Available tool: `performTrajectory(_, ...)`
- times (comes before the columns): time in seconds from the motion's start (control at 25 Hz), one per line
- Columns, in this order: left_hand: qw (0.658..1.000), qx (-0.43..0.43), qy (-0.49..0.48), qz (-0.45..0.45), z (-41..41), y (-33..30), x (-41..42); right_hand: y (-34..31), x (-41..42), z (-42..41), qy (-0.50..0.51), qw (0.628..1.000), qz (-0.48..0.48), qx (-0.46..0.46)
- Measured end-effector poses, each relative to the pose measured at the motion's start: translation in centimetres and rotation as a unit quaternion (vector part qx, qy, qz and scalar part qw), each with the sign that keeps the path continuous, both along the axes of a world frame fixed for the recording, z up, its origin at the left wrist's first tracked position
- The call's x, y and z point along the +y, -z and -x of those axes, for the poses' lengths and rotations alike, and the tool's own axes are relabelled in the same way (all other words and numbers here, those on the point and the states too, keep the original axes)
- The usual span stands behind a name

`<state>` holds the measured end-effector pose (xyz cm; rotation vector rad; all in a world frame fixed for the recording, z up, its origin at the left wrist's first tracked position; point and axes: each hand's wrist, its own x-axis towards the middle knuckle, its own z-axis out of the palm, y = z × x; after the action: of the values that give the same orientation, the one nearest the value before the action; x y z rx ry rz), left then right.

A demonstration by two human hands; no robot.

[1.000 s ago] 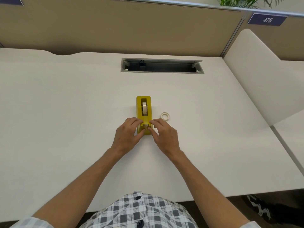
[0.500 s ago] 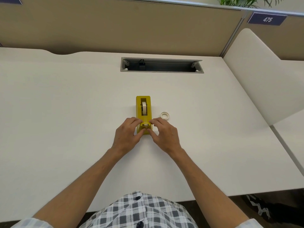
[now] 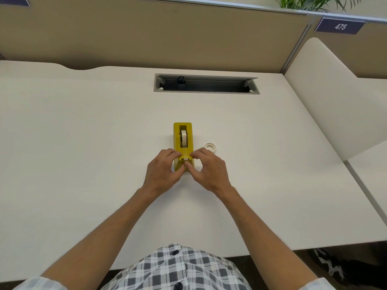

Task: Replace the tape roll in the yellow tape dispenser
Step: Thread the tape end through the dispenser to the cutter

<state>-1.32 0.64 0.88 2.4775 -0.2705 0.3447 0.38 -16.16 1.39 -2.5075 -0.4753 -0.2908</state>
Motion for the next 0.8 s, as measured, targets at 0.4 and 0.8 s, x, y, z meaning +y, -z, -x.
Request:
performTrajectory(0.4,1.000,-0.002,-0.004,0.006,-0.2,-0.1,0.2,-0.7,0.1,-0.4,0.011,0.999,-0.017,0.028)
performTrajectory(0.8,0.999,0.032,0.011,0.029,0.5,-0.5,0.4,-1.5,0.1,0.1,0.010,0.997,-0.026,0.067)
